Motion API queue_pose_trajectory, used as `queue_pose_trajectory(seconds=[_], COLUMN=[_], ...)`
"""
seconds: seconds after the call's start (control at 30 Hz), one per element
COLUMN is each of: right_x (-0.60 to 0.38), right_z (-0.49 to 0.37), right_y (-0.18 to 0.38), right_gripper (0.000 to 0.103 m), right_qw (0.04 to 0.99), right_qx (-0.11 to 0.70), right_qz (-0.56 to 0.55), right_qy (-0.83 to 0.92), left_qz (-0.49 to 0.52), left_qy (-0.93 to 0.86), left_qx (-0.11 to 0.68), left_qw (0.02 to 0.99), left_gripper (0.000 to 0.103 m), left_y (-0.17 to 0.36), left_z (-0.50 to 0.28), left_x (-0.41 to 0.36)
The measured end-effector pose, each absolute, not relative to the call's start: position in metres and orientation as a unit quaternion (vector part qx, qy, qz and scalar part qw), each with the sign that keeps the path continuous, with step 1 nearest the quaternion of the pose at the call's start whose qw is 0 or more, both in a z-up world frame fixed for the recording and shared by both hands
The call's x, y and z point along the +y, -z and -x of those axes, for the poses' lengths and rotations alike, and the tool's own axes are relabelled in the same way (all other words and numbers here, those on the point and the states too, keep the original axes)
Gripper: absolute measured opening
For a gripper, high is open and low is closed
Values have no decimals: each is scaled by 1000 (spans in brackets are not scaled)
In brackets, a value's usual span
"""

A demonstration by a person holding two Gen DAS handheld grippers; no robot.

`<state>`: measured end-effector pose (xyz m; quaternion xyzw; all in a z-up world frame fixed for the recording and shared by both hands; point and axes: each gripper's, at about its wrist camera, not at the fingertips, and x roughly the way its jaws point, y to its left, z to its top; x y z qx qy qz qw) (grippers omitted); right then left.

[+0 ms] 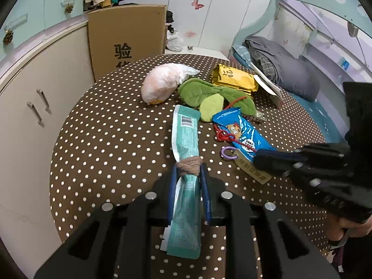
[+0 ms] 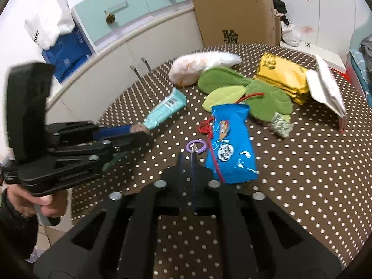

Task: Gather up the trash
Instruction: 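Grasp the teal tube with the left tool while the right tool grasps the purple-ring tag, then carry both items to the wastebasket and open both tools to drop them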

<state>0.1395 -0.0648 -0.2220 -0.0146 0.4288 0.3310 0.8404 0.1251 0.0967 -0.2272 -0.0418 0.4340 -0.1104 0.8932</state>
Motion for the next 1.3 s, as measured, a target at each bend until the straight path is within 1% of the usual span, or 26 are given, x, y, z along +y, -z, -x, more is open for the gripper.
queue_pose_trajectory(seconds=[0.03, 0.07, 0.13, 0.2, 0.27, 0.3, 0.33, 0.37, 0.47, 0.63, 0.77, 0.97, 1.07, 1.2, 1.3], right_x=[-61, -60, -57, -53, -48, -45, -42, -42, -37, -58, -86, -168, -223, -290, -345], right_z=[-141, -141, -143, -144, -147, -148, -149, -149, -146, -137, -127, -122, -118, -112, -108], right_y=[225, 227, 230, 231, 232, 233, 233, 233, 233, 218, 189, 145, 125, 112, 114], right_gripper=[46, 53, 53, 50, 38, 35, 29, 22, 22, 22, 22, 22, 22, 22, 22], right_qw=[843, 845, 847, 851, 854, 855, 859, 859, 853, 855, 868, 894, 911, 929, 937], right_qx=[431, 429, 427, 423, 421, 419, 413, 412, 410, 398, 368, 321, 293, 269, 261], right_qz=[22, 23, 21, 31, 39, 46, 58, 61, 80, 32, 2, -68, -98, -125, -154], right_qy=[-321, -317, -315, -309, -305, -301, -296, -297, -312, -332, -334, -306, -274, -221, -175], left_qz=[46, 49, 52, 56, 54, 54, 56, 58, 62, 65, 63, 61, 56, 49, 41], left_qy=[109, 107, 105, 104, 104, 104, 105, 106, 104, 105, 113, 148, 171, 206, 236], left_qx=[434, 433, 431, 429, 429, 429, 428, 428, 426, 419, 405, 372, 356, 344, 341], left_qw=[893, 894, 895, 895, 896, 896, 896, 896, 896, 900, 905, 914, 917, 915, 909], left_gripper=[19, 19, 19, 19, 19, 19, 19, 19, 19, 19, 19, 19, 19, 19, 19], left_y=[227, 226, 224, 222, 222, 222, 222, 222, 221, 213, 196, 159, 141, 124, 118], left_z=[-124, -123, -120, -117, -116, -116, -115, -115, -114, -113, -115, -123, -130, -141, -147], left_x=[98, 100, 102, 105, 106, 106, 106, 106, 106, 104, 91, 49, 16, -30, -70])
